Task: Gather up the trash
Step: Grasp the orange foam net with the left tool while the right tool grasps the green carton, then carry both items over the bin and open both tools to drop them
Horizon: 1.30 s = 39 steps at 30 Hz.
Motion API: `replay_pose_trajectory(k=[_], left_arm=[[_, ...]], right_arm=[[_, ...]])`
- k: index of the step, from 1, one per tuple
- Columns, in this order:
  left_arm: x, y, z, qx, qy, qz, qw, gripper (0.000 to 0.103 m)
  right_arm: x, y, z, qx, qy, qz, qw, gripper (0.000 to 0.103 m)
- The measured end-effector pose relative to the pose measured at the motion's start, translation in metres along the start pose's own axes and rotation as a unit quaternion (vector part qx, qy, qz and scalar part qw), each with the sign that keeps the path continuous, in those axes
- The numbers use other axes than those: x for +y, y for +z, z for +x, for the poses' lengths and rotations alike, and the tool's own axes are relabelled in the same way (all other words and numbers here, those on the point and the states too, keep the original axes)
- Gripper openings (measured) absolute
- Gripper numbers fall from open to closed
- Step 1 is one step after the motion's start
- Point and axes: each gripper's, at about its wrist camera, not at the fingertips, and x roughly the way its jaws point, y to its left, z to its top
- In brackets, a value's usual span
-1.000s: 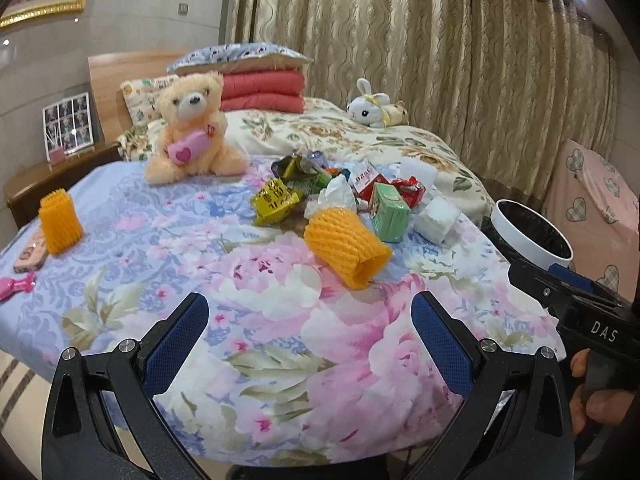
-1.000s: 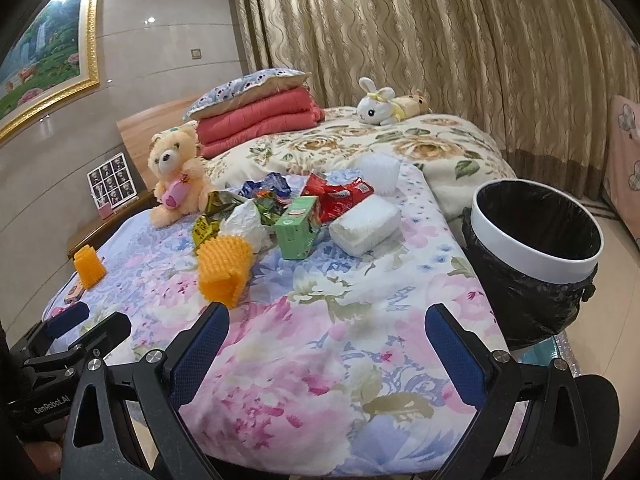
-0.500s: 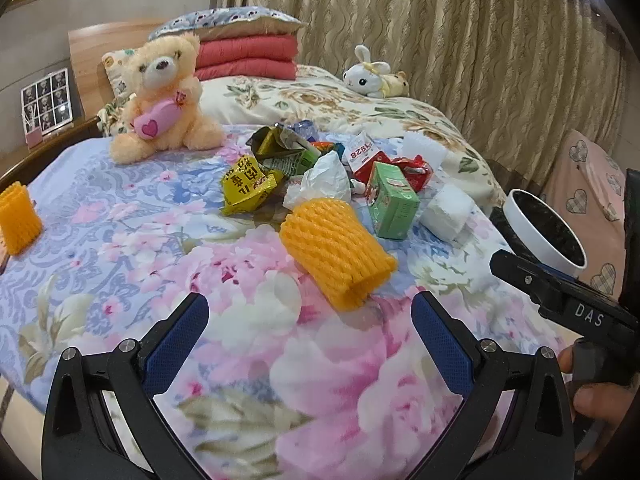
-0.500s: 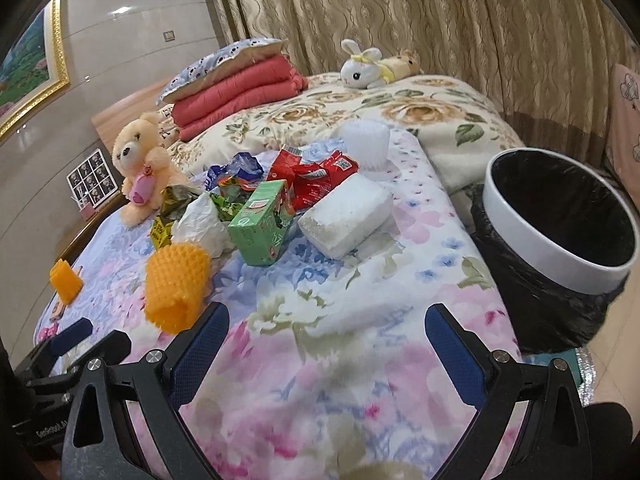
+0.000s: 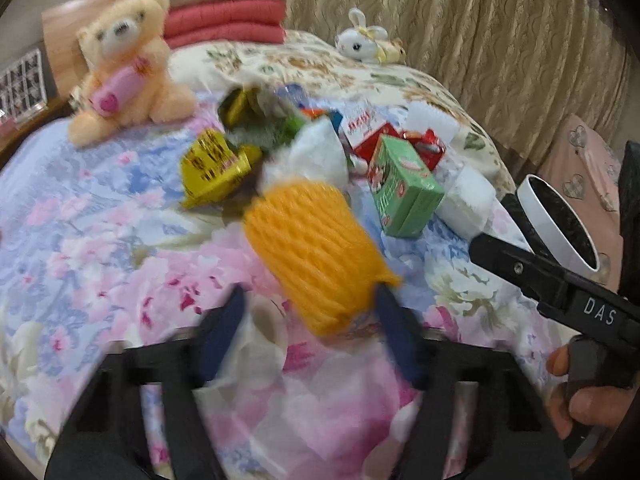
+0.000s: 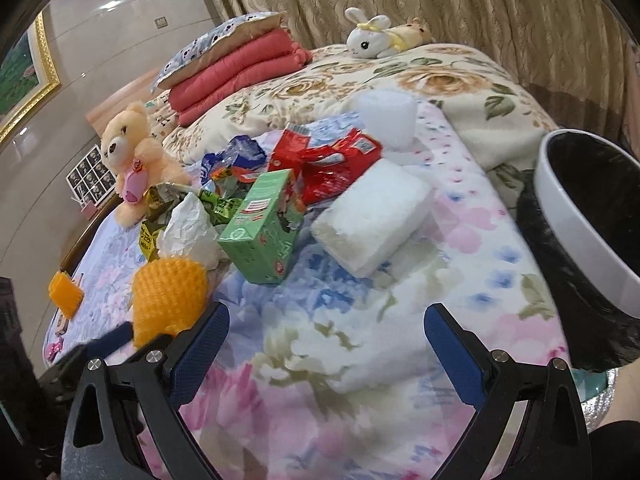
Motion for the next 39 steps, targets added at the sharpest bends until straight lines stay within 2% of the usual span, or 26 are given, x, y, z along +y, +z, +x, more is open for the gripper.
replay_pose_trajectory(k=[1, 4, 7, 11, 14, 15, 16, 18, 28, 39], left_arm=[[0.004, 0.000, 0.002, 0.006, -0.006, -0.004, 0.9999, 0.035], [0.016, -0.001, 0.001, 0.006, -0.017, -0.012, 0.9998, 0.027], [0.020, -0.003, -0.002, 0.006, -0.023, -0.013, 0.9996, 0.023], [0.025, -0.008, -0.004, 0.008, -0.026, -0.013, 0.9995, 0.021], [0.026, -0.011, -0.003, 0.010, -0.026, -0.013, 0.9995, 0.019], [0.027, -0.010, -0.003, 0.010, -0.026, -0.012, 0.9995, 0.019], [0.026, -0.010, -0.004, 0.010, -0.026, -0.011, 0.9996, 0.019], [0.025, -0.010, -0.006, 0.009, -0.026, -0.010, 0.9996, 0.018], [0.003, -0.015, -0.019, 0.001, -0.044, 0.013, 0.9989, 0.017], [-0.056, -0.015, -0.025, 0.004, -0.092, 0.066, 0.9936, 0.016]], right_arm=[[0.002, 0.001, 0.002, 0.001, 0.003, -0.001, 1.000, 0.097], [0.014, 0.006, 0.011, 0.008, 0.012, -0.011, 1.000, 0.089], [0.027, 0.011, 0.025, 0.018, 0.024, -0.019, 0.999, 0.081], [0.036, 0.019, 0.043, 0.027, 0.026, -0.023, 0.999, 0.077], [0.037, 0.026, 0.055, 0.033, 0.023, -0.017, 0.999, 0.065], [0.038, 0.028, 0.058, 0.035, 0.023, -0.015, 0.999, 0.057], [0.038, 0.029, 0.061, 0.036, 0.022, -0.014, 0.999, 0.044], [0.038, 0.031, 0.064, 0.040, 0.022, -0.013, 0.999, 0.032], [0.028, 0.006, 0.018, 0.024, 0.052, -0.009, 0.998, 0.032], [-0.019, -0.022, -0.046, 0.001, 0.033, 0.020, 0.999, 0.032]])
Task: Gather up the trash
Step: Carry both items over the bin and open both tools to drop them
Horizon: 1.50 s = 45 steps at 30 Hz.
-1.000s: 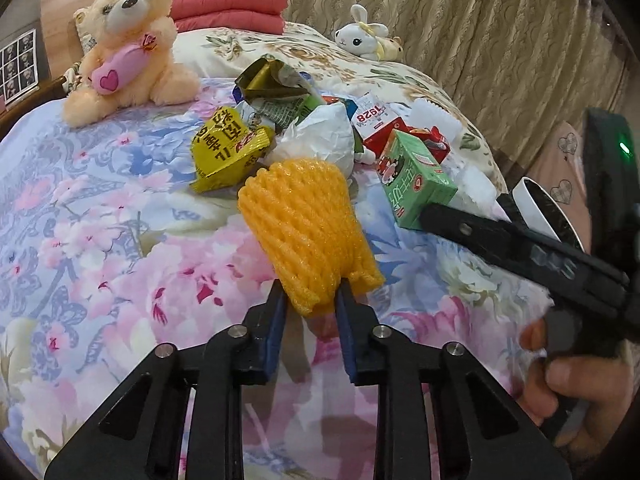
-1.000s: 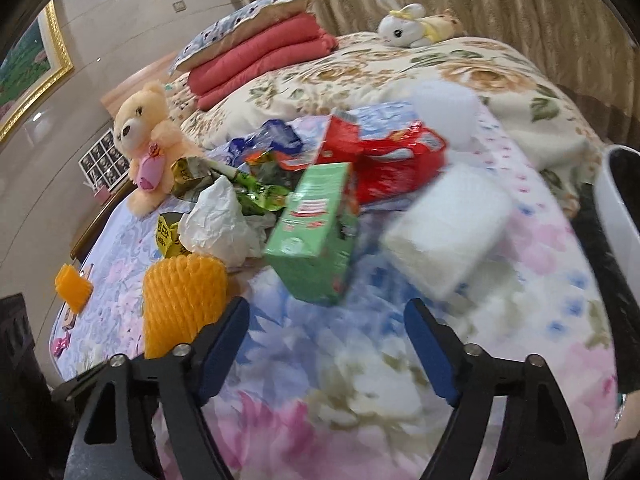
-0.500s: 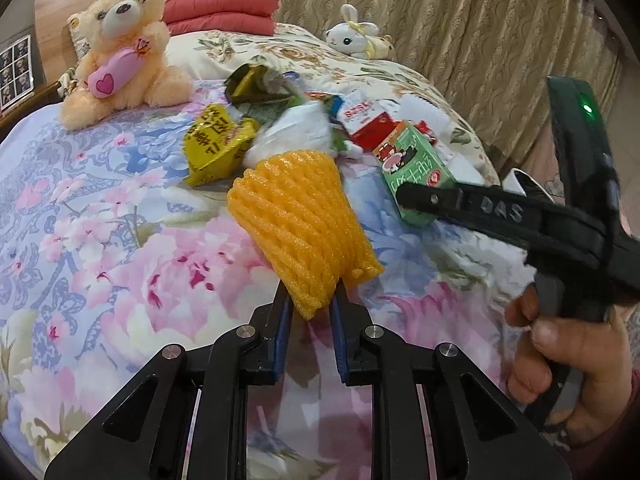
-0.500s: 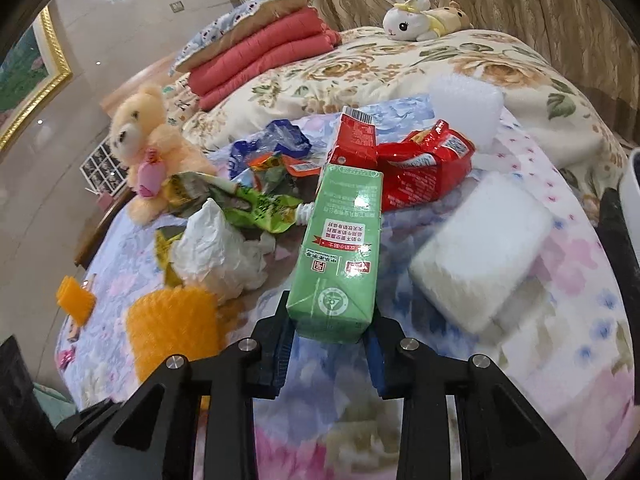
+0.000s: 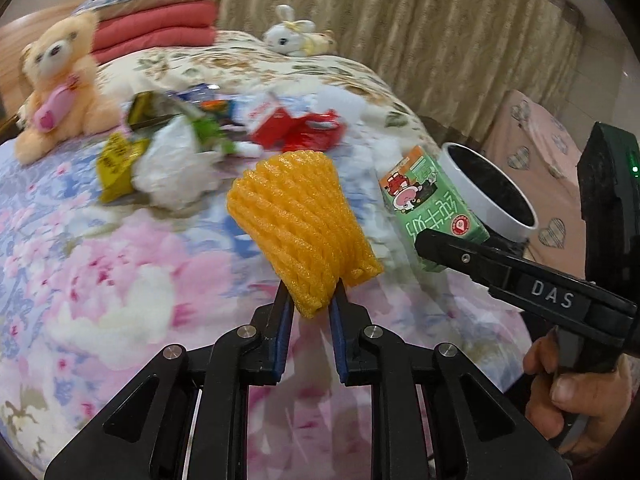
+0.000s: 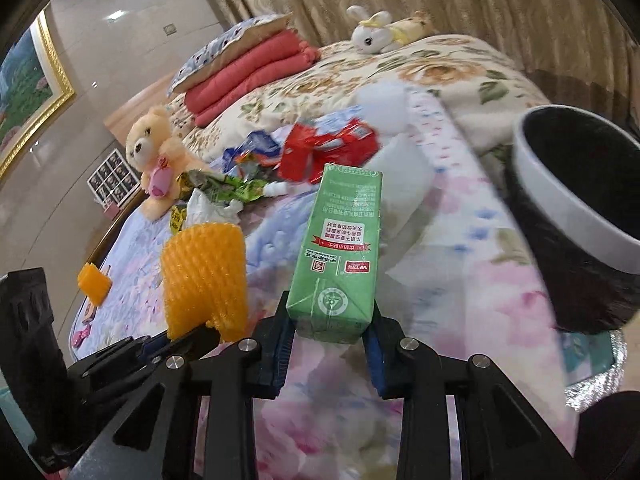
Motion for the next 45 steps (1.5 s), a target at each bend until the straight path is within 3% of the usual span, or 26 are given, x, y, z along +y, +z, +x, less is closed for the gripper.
replay_pose_trajectory(k=[27, 45], left_arm=[[-0.114, 0.035, 0.028, 0.012, -0.075, 0.100, 0.9921, 0.016], [-0.185, 0.081, 0.079, 0.036, -0.105, 0.155, 0.9816, 0.016]], right_arm=[[-0.098, 0.012, -0.074, -0.061, -0.062, 0.063, 0.994, 0.032], [-0.175, 0.049, -0.081, -0.050, -0.120, 0.085, 0.988, 0.032]])
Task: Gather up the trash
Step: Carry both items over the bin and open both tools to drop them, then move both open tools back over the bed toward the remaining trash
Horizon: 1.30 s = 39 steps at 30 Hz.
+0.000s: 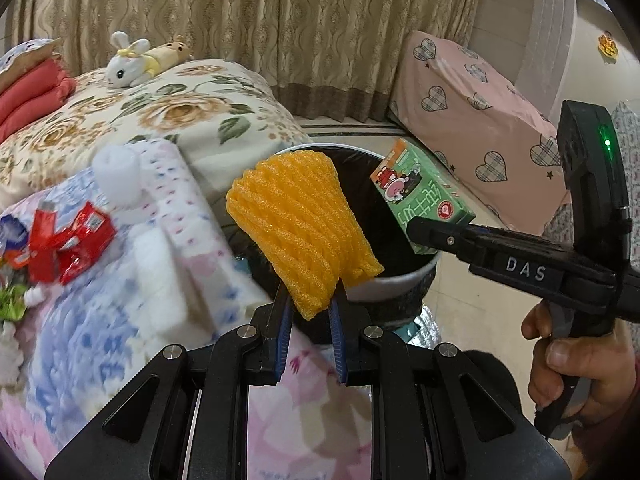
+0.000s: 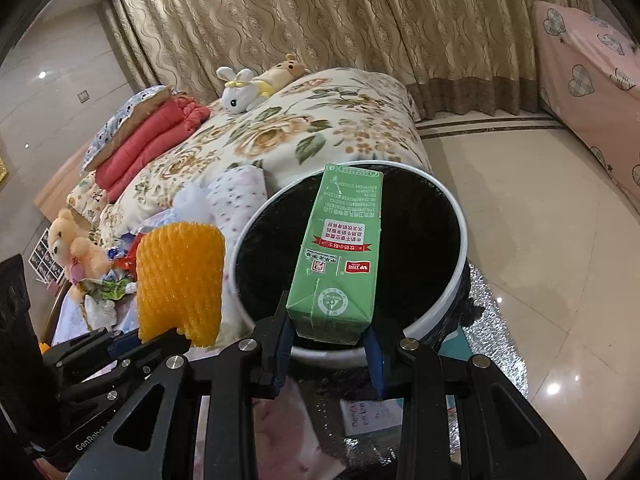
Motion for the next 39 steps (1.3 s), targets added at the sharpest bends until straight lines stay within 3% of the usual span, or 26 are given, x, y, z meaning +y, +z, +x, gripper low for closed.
replay_pose_trajectory(k=[16, 18, 21, 22, 24, 29, 31, 39], left_arm=[[-0.010, 0.032, 0.040, 0.028, -0.007, 0.011, 0.9995, 0.019], [-0.010, 0.034, 0.042, 0.031, -0.008, 0.011, 0.9994, 0.026], [-0.011, 0.035, 0.041, 0.028, -0.003, 0.010, 0.9995, 0.051], [-0.011, 0.034, 0.039, 0.024, 0.000, 0.009, 0.9997, 0.058], [-0.012, 0.033, 0.035, 0.019, 0.005, 0.010, 0.9998, 0.063], [-0.006, 0.023, 0.022, 0.008, 0.012, -0.003, 0.9999, 0.067], [0.000, 0.017, 0.015, 0.004, 0.013, -0.014, 0.9998, 0.069], [0.026, -0.018, -0.020, -0.021, 0.033, -0.057, 0.9976, 0.072]], right_arm=[[-0.025, 0.020, 0.022, 0.026, -0.009, 0.008, 1.000, 0.032], [-0.028, 0.022, 0.023, 0.027, -0.012, 0.010, 1.000, 0.035], [-0.032, 0.024, 0.022, 0.027, -0.016, 0.019, 0.999, 0.037], [-0.033, 0.024, 0.021, 0.026, -0.017, 0.020, 0.999, 0.039], [-0.035, 0.024, 0.017, 0.020, -0.021, 0.024, 0.999, 0.047], [-0.036, 0.019, 0.003, -0.003, -0.019, 0.037, 0.999, 0.066], [-0.033, 0.017, -0.001, -0.011, -0.015, 0.041, 0.999, 0.078], [0.000, -0.004, -0.020, -0.040, 0.003, 0.031, 0.999, 0.089]])
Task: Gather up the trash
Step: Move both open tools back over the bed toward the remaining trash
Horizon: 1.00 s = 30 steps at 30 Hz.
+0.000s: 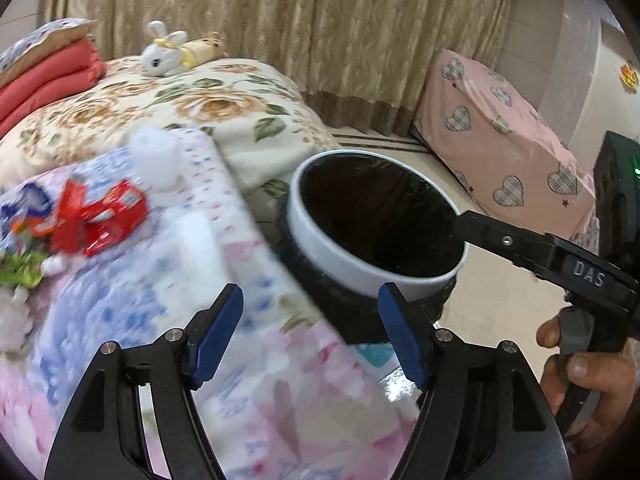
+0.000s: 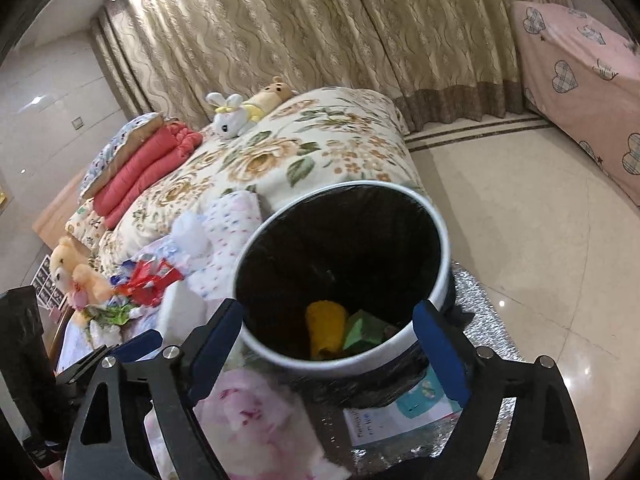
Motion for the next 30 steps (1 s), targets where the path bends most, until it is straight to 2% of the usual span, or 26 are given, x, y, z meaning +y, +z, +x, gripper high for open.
replay_pose_trajectory(k=[7, 16, 30], left_arm=[[0.037, -0.028, -0.025, -0.012, 0.023, -0.046, 0.9986, 0.073], [0.082, -0.060, -0.047, -0.011, 0.054, -0.088, 0.9946, 0.073], [0.156, -0.096, -0.075, -0.008, 0.109, -0.165, 0.9801, 0.077]], right_arm=[[0.037, -0.024, -0.002, 0.003, 0.025, -0.019, 0.999, 0.092], [0.085, -0.055, 0.012, 0.036, 0.054, -0.057, 0.996, 0.092], [0.137, -0.080, 0.042, 0.069, 0.070, -0.110, 0.989, 0.092]])
